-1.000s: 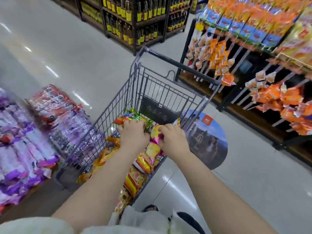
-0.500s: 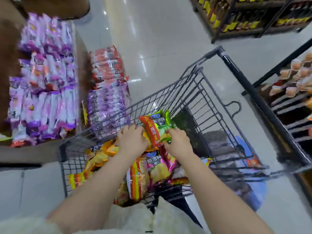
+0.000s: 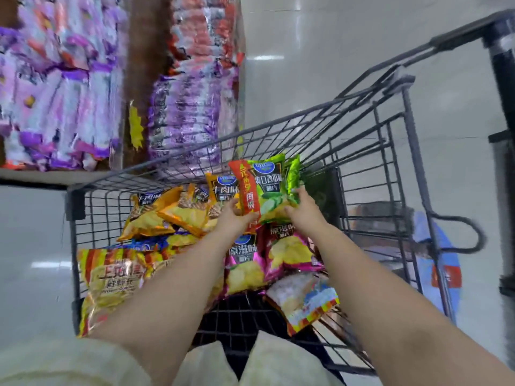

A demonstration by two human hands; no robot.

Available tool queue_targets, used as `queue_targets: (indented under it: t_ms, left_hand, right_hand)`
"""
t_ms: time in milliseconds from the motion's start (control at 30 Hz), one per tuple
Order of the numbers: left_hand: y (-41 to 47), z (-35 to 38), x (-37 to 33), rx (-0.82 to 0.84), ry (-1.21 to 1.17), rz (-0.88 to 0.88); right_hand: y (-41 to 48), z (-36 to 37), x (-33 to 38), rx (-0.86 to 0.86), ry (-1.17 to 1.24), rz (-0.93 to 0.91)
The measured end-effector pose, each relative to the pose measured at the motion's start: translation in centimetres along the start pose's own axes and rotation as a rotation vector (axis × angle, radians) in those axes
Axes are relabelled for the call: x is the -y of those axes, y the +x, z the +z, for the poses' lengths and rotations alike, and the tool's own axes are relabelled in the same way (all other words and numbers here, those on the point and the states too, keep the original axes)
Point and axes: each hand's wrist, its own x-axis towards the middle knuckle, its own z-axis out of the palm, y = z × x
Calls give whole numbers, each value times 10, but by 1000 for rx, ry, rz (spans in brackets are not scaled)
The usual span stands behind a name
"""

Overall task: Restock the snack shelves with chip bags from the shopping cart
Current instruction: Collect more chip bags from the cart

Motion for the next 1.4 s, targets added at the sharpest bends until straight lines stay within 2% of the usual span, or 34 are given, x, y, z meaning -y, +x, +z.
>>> queue_targets:
  t_ms: [233, 400, 600, 900, 1067, 1267, 1400]
  left_hand:
    - [27, 15, 24, -12, -194, -60]
    - [-11, 3, 23, 47, -285, -60]
    - [-69, -46, 35, 11, -329, 100]
    - [-154, -169, 102, -104, -676, 293]
    - [-198, -249, 160, -195, -827, 423]
    - [-243, -363, 266, -347, -925, 463]
    - [-269, -432, 344, -468, -1010, 474]
  right_hand:
    - [15, 16, -20, 69, 487, 238]
    - [-5, 13, -26, 120, 535, 235]
    - [-58, 18, 7, 133, 589, 58]
    - [-165, 61, 135, 203, 423, -282]
    - [-234, 144, 197, 278, 417, -440]
    - [-309, 286, 245, 378, 397, -532]
    - [-350, 380, 277, 498, 290, -595]
